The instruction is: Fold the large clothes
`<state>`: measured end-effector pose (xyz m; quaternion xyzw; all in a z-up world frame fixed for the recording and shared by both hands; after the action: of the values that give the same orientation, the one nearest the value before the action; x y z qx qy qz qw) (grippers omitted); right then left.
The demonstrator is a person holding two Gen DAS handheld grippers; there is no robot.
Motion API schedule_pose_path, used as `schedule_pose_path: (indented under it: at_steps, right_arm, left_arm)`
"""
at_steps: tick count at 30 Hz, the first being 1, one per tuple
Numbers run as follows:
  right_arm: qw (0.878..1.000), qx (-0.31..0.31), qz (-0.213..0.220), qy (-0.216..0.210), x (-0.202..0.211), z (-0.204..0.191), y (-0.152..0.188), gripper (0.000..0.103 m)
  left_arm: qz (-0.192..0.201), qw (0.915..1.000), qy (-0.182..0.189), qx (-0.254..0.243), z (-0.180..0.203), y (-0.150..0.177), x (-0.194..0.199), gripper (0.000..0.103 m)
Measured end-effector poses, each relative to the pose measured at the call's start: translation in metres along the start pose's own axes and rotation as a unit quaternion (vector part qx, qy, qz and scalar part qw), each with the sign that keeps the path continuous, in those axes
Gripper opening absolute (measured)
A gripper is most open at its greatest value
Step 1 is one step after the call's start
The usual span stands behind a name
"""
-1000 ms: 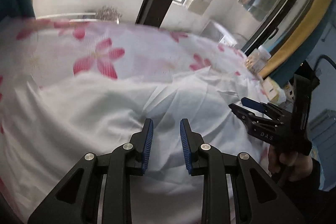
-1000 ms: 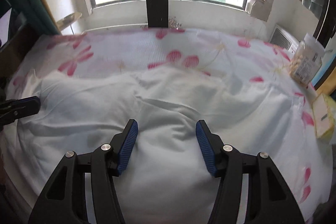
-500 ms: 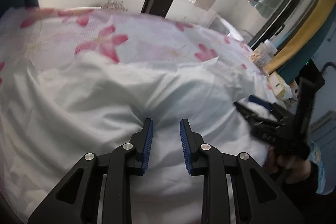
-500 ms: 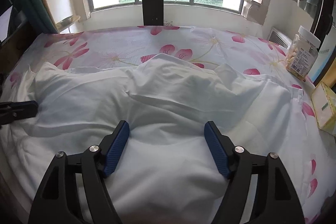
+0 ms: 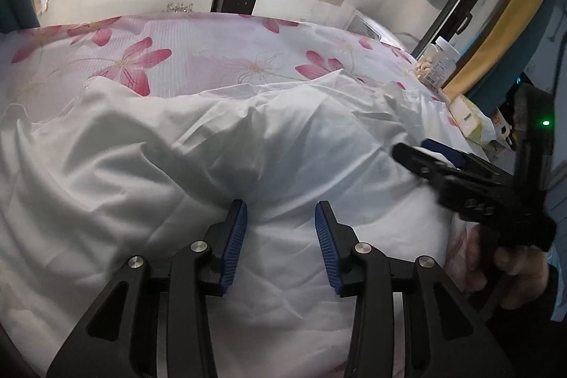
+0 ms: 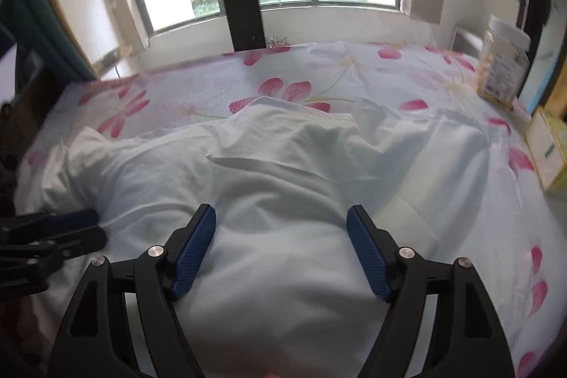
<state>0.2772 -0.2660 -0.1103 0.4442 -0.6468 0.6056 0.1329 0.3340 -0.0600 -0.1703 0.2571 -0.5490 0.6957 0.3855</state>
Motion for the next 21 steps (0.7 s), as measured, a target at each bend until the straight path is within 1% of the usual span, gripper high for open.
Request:
schedule_pose_path:
  at_steps: [2,4,6,10,13,16,18,19,20,21]
  right_arm:
    - [1.000,-0.013,0.005,-0.001,0.012,0.005,0.003,0.079]
    - [1.000,-0.023,0.015,0.005,0.029,0.012,0.009,0.083]
    - [0.999,-0.038,0.020,0.012,0.047,0.021,0.018,0.085]
    - [0.997,-0.070,0.012,0.025,0.069,0.036,0.040,0.089]
    - [0.996,-0.082,-0.011,0.030,0.071,0.041,0.057,0.093]
    - [0.993,-0.115,-0.023,0.026,0.073,0.047,0.074,0.096]
    - [0.987,-0.156,-0.025,0.005,0.072,0.051,0.081,0.099]
    - [0.985,-0.170,-0.024,-0.007,0.071,0.052,0.083,0.103]
    - [0.984,-0.179,-0.014,-0.010,0.071,0.052,0.083,0.103]
    - [0.982,-0.187,-0.012,-0.005,0.069,0.051,0.082,0.103]
  left_arm:
    - [0.005,1.0000,-0.004,-0.002,0.001,0.001,0.001,0.042]
    - [0.010,0.9999,-0.005,-0.004,0.002,0.002,0.000,0.042]
    - [0.015,0.9999,-0.001,0.000,0.001,0.003,0.001,0.042]
    - [0.017,0.9998,0.006,0.004,0.000,0.002,0.001,0.042]
    - [0.018,0.9998,0.006,0.000,0.001,0.003,0.001,0.042]
    - [0.018,0.9998,0.003,-0.001,0.001,0.003,0.002,0.042]
    - [0.020,0.9998,0.000,-0.004,0.002,0.004,0.002,0.042]
    - [0.021,0.9998,0.000,-0.006,0.003,0.004,0.002,0.042]
    - [0.022,0.9997,0.001,-0.007,0.002,0.004,0.002,0.042]
    - [0.022,0.9997,0.003,-0.006,0.001,0.004,0.002,0.042]
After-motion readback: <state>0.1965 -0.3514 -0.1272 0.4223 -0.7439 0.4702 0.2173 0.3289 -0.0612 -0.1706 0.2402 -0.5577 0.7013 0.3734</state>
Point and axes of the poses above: each gripper's, at about its wrist camera, not at the fingertips, and x roughly against the way its jaws point, z to its right, y to its underside, the point moved 5 cm from there along -x, roughly the way its jaws point, and after that the axes turned 4 degrees about -y, right-handed, at the moved point
